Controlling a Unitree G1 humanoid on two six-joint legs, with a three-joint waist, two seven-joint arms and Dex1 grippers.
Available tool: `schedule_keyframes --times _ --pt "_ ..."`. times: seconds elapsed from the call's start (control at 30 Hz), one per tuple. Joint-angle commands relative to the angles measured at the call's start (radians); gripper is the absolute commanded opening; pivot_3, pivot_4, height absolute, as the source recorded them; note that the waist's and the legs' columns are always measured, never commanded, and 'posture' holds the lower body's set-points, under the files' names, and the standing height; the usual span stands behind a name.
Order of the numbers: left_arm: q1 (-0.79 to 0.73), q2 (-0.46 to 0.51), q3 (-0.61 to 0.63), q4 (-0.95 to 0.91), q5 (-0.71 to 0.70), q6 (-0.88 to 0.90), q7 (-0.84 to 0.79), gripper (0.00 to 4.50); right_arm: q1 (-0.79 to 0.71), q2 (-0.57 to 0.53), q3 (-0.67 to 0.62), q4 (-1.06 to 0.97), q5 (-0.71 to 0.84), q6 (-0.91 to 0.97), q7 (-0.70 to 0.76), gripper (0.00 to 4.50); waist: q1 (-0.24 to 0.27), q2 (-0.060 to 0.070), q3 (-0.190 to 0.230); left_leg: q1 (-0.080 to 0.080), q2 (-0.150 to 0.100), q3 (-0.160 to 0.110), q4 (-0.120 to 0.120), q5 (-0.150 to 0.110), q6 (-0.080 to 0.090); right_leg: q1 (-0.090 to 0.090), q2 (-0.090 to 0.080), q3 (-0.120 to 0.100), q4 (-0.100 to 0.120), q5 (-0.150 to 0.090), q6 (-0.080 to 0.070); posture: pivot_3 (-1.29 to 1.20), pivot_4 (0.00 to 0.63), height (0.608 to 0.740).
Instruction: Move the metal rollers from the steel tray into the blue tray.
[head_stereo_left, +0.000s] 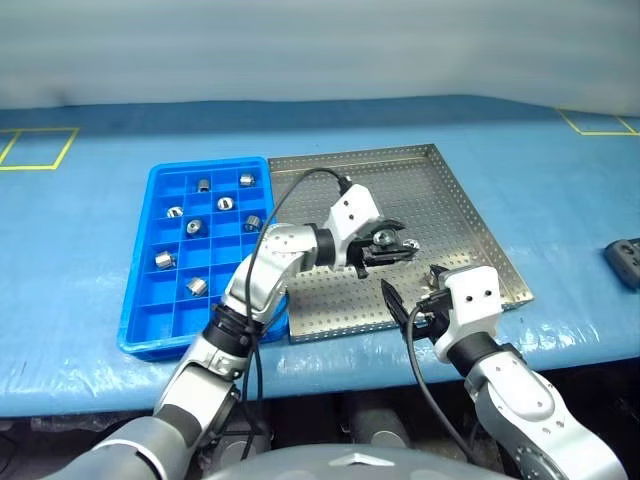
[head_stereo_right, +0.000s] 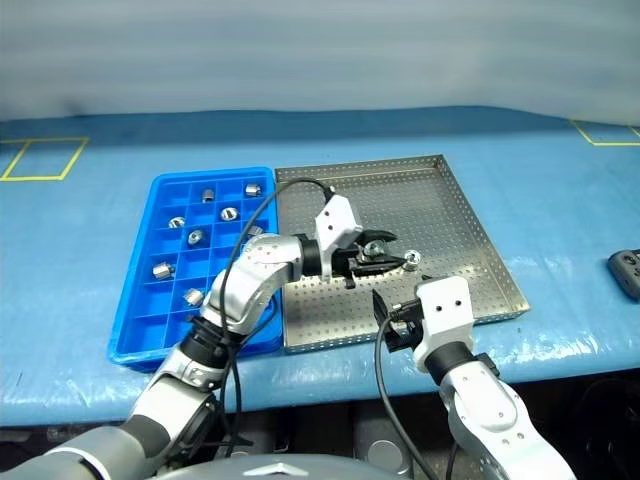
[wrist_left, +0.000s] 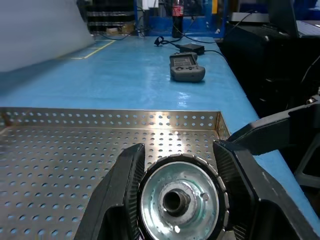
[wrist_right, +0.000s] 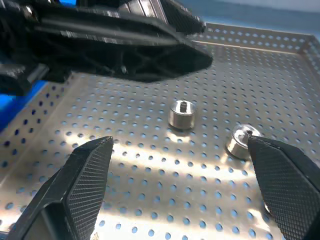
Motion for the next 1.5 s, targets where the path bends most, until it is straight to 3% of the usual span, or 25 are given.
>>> schedule_keyframes --times 0.03,0.33,0.5,0.63,0.87,1.17,1.4,1.43,1.5 --pt "0.036 0.057 0.083 -0.174 -0.056 0.031 0.038 1.89 -0.105 -0.020 0.034 0.031 0.019 0.025 0.070 4.50 0.012 0.000 0.000 0.000 0.000 -0.001 0.000 0.000 0.000 0.001 0.001 0.000 0.000 0.000 0.000 0.08 0.150 0.740" --pt "0.288 0.299 0.254 -0.502 -0.052 0.160 0.175 1.89 -0.438 0.004 0.219 0.265 0.005 -0.003 0.249 4.50 0.097 -0.001 0.001 0.000 0.000 -0.002 -0.002 0.000 0.000 0.000 0.002 0.000 -0.001 0.000 0.000 0.28 0.150 0.740" --pt "0.444 0.385 0.350 -0.611 -0.043 0.219 0.249 1.89 -0.545 0.047 0.318 0.380 -0.022 -0.049 0.332 4.50 0.146 -0.001 0.001 -0.001 0.000 -0.003 -0.002 0.000 0.000 0.000 0.001 -0.002 -0.002 0.000 -0.001 0.36 0.150 0.740" --pt "0.541 0.406 0.416 -0.669 -0.053 0.260 0.296 1.89 -0.584 0.075 0.367 0.443 -0.036 -0.079 0.384 4.50 0.181 -0.001 0.002 -0.001 -0.001 -0.005 -0.001 0.001 -0.001 0.001 -0.001 -0.005 -0.002 -0.001 -0.001 0.41 0.150 0.740" --pt "0.661 0.429 0.427 -0.675 -0.018 0.287 0.364 1.89 -0.600 0.086 0.426 0.493 -0.063 -0.118 0.470 4.50 0.223 -0.001 0.002 -0.001 -0.001 -0.005 -0.002 0.000 -0.002 -0.001 -0.004 -0.010 -0.002 -0.002 -0.003 0.44 0.150 0.740" --pt "0.706 0.450 0.430 -0.655 -0.028 0.330 0.393 1.89 -0.588 0.102 0.431 0.491 -0.082 -0.116 0.493 4.50 0.261 0.000 0.002 -0.003 -0.001 -0.005 -0.004 0.000 -0.004 -0.002 -0.006 -0.012 -0.003 -0.002 -0.004 0.43 0.150 0.740" --pt "0.665 0.450 0.419 -0.646 -0.051 0.338 0.386 4.21 -0.560 0.102 0.415 0.462 -0.087 -0.104 0.483 4.50 0.268 0.000 0.002 -0.003 -0.001 -0.006 -0.005 -0.001 -0.005 -0.004 -0.006 -0.013 -0.005 -0.003 -0.004 0.39 0.150 0.740" --pt "0.655 0.445 0.420 -0.646 -0.056 0.334 0.386 4.45 -0.555 0.101 0.411 0.456 -0.087 -0.102 0.480 4.50 0.268 0.000 0.002 -0.003 -0.001 -0.006 -0.005 -0.001 -0.005 -0.004 -0.006 -0.013 -0.005 -0.003 -0.004 0.39 0.150 0.740" --pt "0.609 0.418 0.435 -0.648 -0.111 0.311 0.361 4.45 -0.526 0.101 0.379 0.424 -0.082 -0.092 0.452 4.50 0.270 0.000 0.002 -0.003 -0.001 -0.006 -0.005 -0.001 -0.005 -0.004 -0.006 -0.014 -0.005 -0.002 -0.004 0.36 0.150 0.740"
